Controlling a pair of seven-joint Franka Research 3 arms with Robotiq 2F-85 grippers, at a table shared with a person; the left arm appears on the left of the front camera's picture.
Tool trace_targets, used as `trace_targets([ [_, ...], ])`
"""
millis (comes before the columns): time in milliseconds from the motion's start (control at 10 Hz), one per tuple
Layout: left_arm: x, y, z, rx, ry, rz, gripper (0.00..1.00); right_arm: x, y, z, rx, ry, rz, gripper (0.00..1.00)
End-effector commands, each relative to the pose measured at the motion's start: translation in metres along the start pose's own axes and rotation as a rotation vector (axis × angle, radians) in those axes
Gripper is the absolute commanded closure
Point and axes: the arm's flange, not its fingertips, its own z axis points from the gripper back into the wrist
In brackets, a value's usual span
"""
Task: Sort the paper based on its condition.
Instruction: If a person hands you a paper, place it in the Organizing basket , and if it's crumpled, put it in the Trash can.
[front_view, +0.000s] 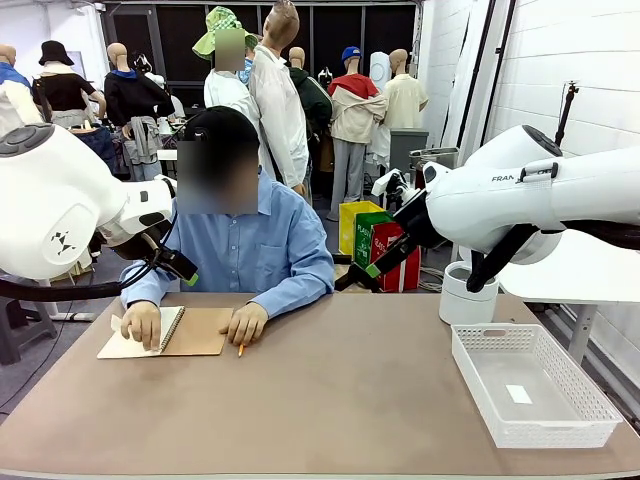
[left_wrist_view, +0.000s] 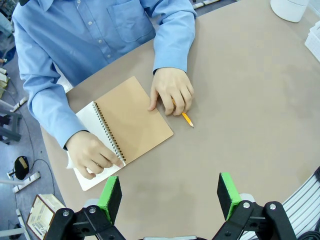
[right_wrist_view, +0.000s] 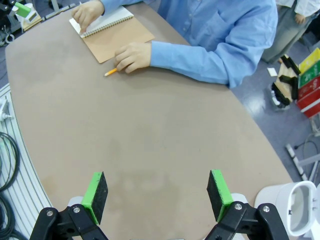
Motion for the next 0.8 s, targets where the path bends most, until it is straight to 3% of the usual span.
trace_targets([
  [0,-0.0005,0.0003,0.0000,-0.002,0.005,0.000,0.00,-0.0005,0.0008,-0.0006,-0.004,0.003,-0.009,0.00],
  [700,-0.0005,0.0003,0.0000,-0.002,0.005,0.000,0.00,-0.0005,0.0008,-0.0006,-0.004,0.003,-0.009,0.00],
])
